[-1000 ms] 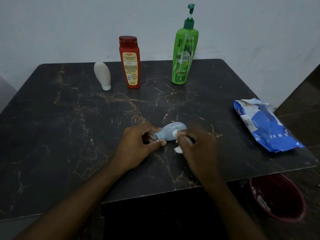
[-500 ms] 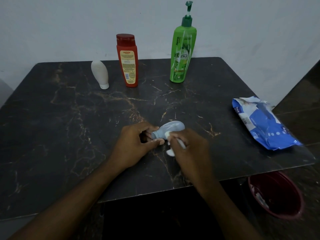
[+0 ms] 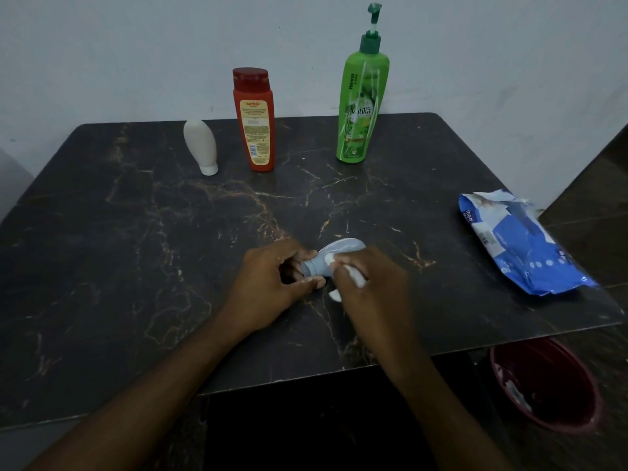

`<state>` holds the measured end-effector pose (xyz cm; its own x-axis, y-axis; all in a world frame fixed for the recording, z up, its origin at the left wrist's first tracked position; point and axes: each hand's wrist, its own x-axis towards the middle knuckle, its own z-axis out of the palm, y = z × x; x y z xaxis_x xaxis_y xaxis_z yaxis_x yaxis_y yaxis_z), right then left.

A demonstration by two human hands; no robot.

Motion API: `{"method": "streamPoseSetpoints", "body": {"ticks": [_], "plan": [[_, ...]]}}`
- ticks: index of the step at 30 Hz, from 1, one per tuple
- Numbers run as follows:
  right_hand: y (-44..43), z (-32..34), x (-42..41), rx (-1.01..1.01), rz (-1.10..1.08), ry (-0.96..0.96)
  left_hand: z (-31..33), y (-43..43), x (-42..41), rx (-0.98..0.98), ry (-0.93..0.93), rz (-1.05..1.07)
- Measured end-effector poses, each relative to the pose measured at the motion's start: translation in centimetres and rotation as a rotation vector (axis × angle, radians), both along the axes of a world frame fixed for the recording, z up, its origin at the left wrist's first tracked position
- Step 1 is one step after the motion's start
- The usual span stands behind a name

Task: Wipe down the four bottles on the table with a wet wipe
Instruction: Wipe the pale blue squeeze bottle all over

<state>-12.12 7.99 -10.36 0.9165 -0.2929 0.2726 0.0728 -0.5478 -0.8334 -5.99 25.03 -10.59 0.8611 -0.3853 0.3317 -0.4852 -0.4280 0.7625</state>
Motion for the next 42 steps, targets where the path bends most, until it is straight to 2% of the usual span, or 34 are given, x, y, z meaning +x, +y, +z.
{"method": "streamPoseSetpoints", "body": {"ticks": [5,11,14,19,24,27,34,36,39,42], "plan": [[-0.2,-0.2,0.4,-0.051,-0.012,-0.004,-0.1,0.1,0.0,0.029,-0.049,-0.018],[-3.8,0.0,2.0,-0.078,-0.177,0.029,-0.1,0.1,0.0,0.068,-0.088,-0.027],[-1.2,0.3,1.0,-0.129,-0.138,0.051,-0.1,0.2,-0.1,0.091,-0.086,-0.017],[1.7,0.4,-0.6,-0.145,0.047,-0.071,-0.1,0.2,-0.2,0.108,-0.103,-0.044],[-2.9,-0.2,1.9,-0.178,-0.159,0.002,0.0,0.1,-0.2,0.111,-0.125,-0.029],[-3.5,-0.4,2.4,-0.171,-0.178,0.019,0.0,0.1,-0.2,0.118,-0.126,-0.025],[0.5,-0.1,-0.1,-0.116,0.08,-0.084,0.1,0.1,-0.5,0.14,-0.142,-0.034],[-0.6,-0.2,0.4,-0.115,0.031,-0.066,0.1,0.2,-0.5,0.143,-0.148,-0.035],[-3.1,-0.3,1.8,-0.216,-0.108,0.014,0.0,0.2,-0.4,0.153,-0.161,-0.04],[-3.1,-0.3,2.0,-0.192,-0.132,0.063,0.0,0.2,-0.4,0.161,-0.167,-0.034]]}}
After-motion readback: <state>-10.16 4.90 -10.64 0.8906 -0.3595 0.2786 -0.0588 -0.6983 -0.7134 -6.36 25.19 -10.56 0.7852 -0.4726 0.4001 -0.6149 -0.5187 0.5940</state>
